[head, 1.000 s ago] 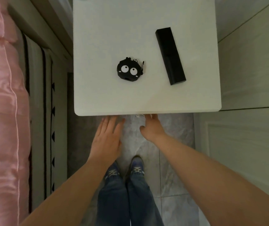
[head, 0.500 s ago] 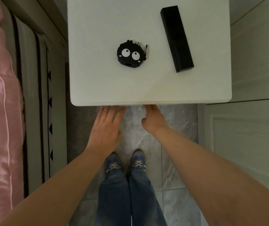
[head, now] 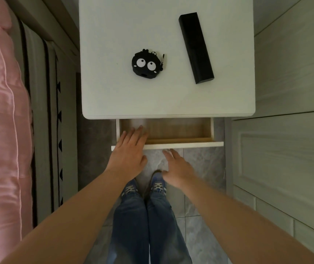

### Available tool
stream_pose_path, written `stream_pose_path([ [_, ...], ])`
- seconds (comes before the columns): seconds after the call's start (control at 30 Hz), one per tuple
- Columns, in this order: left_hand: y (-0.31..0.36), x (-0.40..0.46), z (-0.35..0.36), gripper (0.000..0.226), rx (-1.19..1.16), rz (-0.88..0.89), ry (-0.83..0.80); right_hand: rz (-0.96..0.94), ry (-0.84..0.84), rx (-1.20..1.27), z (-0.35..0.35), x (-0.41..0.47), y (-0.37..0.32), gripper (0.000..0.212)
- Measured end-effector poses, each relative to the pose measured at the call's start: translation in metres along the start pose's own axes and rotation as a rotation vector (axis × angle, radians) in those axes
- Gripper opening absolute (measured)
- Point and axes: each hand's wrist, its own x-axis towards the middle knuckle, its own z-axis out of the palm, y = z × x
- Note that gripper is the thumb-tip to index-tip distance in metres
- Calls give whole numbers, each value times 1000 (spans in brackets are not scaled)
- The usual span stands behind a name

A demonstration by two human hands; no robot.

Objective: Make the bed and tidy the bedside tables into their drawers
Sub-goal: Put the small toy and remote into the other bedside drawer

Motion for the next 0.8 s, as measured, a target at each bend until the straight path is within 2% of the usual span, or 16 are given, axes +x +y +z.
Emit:
stream_pose_path([
  [0.13, 9, -14, 4, 61, -153, -117, -144, -210, 488, -65, 1, -39, -2, 35],
  [0.2, 13, -21, 5, 57, -176, -142, -145, -213, 623, -105, -8, -40, -3, 35],
  [0.23, 15, -24, 7, 55, -164, -139, -136, -177, 629, -121, -11, -39, -2, 38],
  [0.33, 18, -29, 11, 51, -179, -167, -101, -58, 494, -148, -18, -31, 4, 39],
  [0.47, 18, -34, 15, 42, -227, -207, -142, -76, 411, -250, -24, -30, 6, 28],
  [0.6, 15, -39, 15, 29, -332, -255, -168, 7, 197, -255, -30, -31, -1, 21],
  [0.7, 11, -40, 17, 30, -308, -261, -255, 69, 52, -271, -26, -29, -2, 19],
  [0.8, 10, -40, 23, 28, -285, -233, -373, 87, -20, -293, -17, -30, 0, 18],
])
